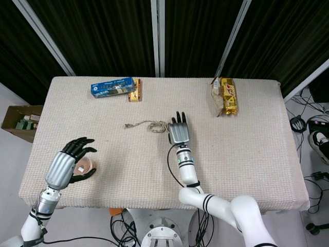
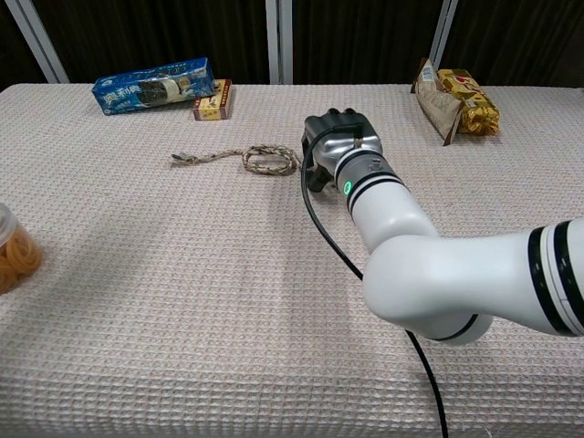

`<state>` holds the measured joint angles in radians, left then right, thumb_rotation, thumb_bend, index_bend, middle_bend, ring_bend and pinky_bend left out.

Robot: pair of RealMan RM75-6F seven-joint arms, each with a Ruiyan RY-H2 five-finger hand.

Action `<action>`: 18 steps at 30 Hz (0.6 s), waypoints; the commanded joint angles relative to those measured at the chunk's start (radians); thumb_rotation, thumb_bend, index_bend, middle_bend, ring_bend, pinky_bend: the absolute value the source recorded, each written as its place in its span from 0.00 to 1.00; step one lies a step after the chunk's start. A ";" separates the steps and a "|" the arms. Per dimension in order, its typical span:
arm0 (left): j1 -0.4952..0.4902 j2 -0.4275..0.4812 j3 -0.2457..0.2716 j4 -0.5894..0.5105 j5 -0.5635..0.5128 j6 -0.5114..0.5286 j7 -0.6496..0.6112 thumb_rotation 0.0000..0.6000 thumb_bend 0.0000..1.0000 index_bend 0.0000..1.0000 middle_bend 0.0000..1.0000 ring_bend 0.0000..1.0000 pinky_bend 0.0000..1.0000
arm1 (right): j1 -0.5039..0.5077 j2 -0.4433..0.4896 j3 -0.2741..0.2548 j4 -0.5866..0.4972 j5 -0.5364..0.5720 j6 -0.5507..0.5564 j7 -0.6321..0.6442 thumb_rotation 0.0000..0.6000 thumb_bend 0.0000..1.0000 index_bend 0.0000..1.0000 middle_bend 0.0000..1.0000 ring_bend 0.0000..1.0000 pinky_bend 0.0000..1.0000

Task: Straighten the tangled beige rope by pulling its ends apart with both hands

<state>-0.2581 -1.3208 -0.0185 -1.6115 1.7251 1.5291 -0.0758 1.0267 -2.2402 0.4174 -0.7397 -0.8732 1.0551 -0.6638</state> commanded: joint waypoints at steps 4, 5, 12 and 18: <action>-0.041 0.013 -0.033 -0.009 -0.025 -0.051 0.015 1.00 0.19 0.35 0.21 0.16 0.23 | -0.067 0.125 -0.043 -0.181 -0.066 0.075 -0.063 1.00 0.48 0.63 0.19 0.00 0.00; -0.052 0.012 -0.042 -0.010 -0.033 -0.064 0.018 1.00 0.19 0.35 0.21 0.16 0.23 | -0.079 0.153 -0.052 -0.218 -0.077 0.085 -0.076 1.00 0.48 0.63 0.19 0.00 0.00; -0.177 -0.028 -0.143 0.012 -0.171 -0.247 0.026 1.00 0.19 0.37 0.21 0.16 0.23 | -0.122 0.298 -0.071 -0.369 -0.131 0.109 -0.097 1.00 0.48 0.64 0.19 0.00 0.00; -0.359 -0.136 -0.261 0.127 -0.389 -0.504 0.095 1.00 0.19 0.38 0.21 0.16 0.22 | -0.119 0.366 -0.055 -0.399 -0.152 0.122 -0.120 1.00 0.48 0.65 0.20 0.00 0.00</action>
<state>-0.5104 -1.3853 -0.2055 -1.5632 1.4557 1.1549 -0.0320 0.9085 -1.8817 0.3586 -1.1327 -1.0210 1.1739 -0.7778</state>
